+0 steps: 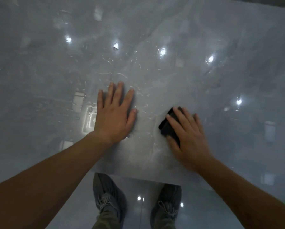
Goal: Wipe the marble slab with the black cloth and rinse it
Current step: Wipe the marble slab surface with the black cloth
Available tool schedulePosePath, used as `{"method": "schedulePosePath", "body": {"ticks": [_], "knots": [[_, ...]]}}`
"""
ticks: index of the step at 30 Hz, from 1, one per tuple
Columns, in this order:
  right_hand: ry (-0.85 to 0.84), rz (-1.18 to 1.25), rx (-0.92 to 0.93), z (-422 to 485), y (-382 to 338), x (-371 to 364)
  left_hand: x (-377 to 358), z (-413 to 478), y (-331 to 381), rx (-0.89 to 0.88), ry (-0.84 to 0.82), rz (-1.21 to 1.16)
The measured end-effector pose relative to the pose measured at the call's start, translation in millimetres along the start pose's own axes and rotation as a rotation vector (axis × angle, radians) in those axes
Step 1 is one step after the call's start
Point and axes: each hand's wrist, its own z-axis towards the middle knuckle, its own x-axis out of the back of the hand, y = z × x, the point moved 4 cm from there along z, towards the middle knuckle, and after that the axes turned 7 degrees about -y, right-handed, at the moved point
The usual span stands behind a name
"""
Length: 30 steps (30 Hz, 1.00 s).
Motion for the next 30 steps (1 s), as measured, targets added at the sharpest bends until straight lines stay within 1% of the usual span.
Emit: {"method": "schedulePosePath", "body": {"ticks": [2, 5, 6, 7, 8, 11, 13, 15, 16, 20, 21, 22, 25, 26, 27, 28, 30], "knots": [[0.054, 0.000, -0.084, 41, 6, 11, 4, 8, -20, 0.028, -0.008, 0.023], [0.141, 0.049, -0.313, 99, 1, 20, 1, 14, -38, 0.032, -0.031, 0.046], [0.159, 0.065, -0.355, 108, -9, 18, -1, 14, -41, 0.022, -0.038, 0.052], [0.163, 0.070, -0.350, 111, -22, 15, -1, 14, -42, 0.012, -0.045, 0.054], [0.143, 0.059, -0.295, 108, -35, 10, -1, 14, -43, 0.000, -0.051, 0.054], [0.034, 0.002, -0.048, 85, -65, -7, 7, 24, -50, -0.036, -0.061, 0.053], [-0.014, -0.015, 0.003, 81, -64, -8, 13, 38, -59, -0.050, -0.065, 0.049], [-0.011, -0.020, -0.014, 98, -56, -1, 15, 47, -69, -0.067, -0.060, 0.055], [0.019, -0.006, -0.056, 113, -50, 4, 14, 48, -71, -0.082, -0.054, 0.063], [0.149, 0.045, -0.295, 157, -43, 17, 9, 46, -78, -0.141, -0.038, 0.062], [0.148, 0.046, -0.295, 155, -51, 13, 9, 46, -79, -0.150, -0.030, 0.055], [0.125, 0.041, -0.242, 147, -60, 8, 9, 46, -81, -0.152, -0.020, 0.051], [0.002, -0.012, -0.004, 114, -78, -2, 11, 46, -81, -0.159, -0.009, 0.055], [-0.025, -0.023, 0.031, 112, -74, 0, 11, 45, -81, -0.162, -0.011, 0.051], [-0.027, -0.028, 0.023, 120, -66, 4, 12, 45, -80, -0.165, -0.009, 0.043], [-0.007, -0.029, -0.026, 135, -58, 10, 12, 45, -80, -0.170, -0.005, 0.030], [0.075, -0.016, -0.176, 177, -42, 23, 14, 43, -83, -0.177, 0.000, 0.003]]}}
